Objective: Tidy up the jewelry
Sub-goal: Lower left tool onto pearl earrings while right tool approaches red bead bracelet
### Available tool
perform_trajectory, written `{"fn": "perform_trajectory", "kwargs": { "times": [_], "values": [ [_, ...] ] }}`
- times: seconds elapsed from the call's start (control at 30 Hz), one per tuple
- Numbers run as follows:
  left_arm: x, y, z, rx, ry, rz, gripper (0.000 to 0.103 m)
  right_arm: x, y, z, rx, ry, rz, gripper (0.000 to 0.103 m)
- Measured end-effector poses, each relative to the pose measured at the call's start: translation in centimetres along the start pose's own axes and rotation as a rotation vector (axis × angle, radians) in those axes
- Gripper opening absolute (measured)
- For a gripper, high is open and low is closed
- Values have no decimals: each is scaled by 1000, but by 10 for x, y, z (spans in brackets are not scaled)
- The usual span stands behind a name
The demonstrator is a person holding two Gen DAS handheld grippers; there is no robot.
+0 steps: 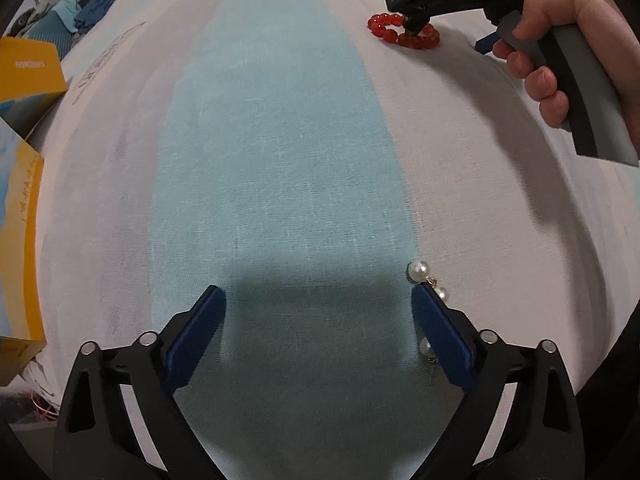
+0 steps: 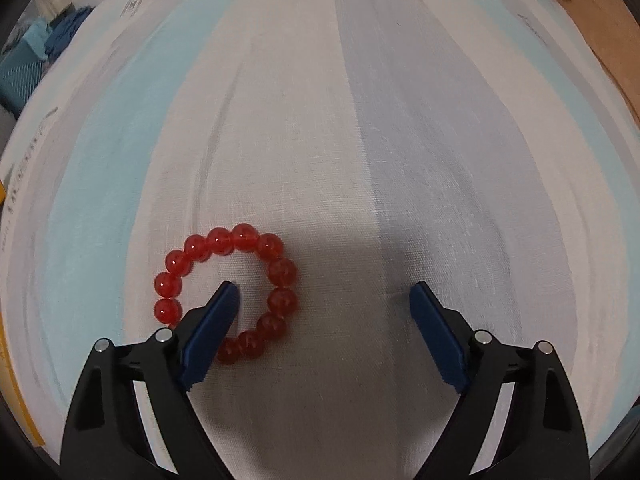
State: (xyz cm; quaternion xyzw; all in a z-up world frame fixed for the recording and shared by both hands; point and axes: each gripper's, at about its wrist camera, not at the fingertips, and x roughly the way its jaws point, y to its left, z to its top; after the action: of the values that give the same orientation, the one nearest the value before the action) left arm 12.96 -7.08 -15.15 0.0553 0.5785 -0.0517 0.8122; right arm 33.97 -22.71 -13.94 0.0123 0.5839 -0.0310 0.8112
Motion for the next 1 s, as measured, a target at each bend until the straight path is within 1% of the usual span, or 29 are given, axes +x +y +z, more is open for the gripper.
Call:
{"fn": "perform_trajectory", "kwargs": {
  "times": [0.07, 0.13, 0.2, 0.3, 0.33, 0.37, 0.5, 0.67, 0.73, 0.83, 1.0],
  "values": [
    [-1, -1, 0, 3, -1, -4, 86, -1, 2, -2, -7, -7, -8, 74],
    [-4, -4, 0, 9, 0, -15, 75, -1, 4, -1, -6, -4, -12, 73],
    [-8, -7, 3, 11, -6, -26, 73, -2, 5, -3, -10, -3, -19, 73],
    [-8, -11, 4, 9, -1, -26, 77, -2, 8, -3, -8, 0, -15, 73],
    [-8, -11, 4, 1, -2, -24, 83, -2, 9, -3, -9, 0, -15, 73],
    [-9, -10, 4, -6, -2, -23, 85, -3, 9, -4, -12, 0, -14, 73],
    [-15, -11, 2, -7, -16, -27, 90, -2, 9, -3, -13, 1, -10, 73],
    [-25, -15, -3, -29, -40, -55, 90, -2, 7, -1, -12, -2, -15, 73],
    [-26, -14, -3, -32, -38, -48, 91, -1, 9, -2, -13, -2, -15, 73],
    [-29, -18, -7, -44, -30, -73, 93, -1, 8, -2, -13, 0, -15, 73],
    [-27, -29, -9, -26, -12, -94, 94, -1, 7, -2, -15, -3, -20, 74]
  ]
}}
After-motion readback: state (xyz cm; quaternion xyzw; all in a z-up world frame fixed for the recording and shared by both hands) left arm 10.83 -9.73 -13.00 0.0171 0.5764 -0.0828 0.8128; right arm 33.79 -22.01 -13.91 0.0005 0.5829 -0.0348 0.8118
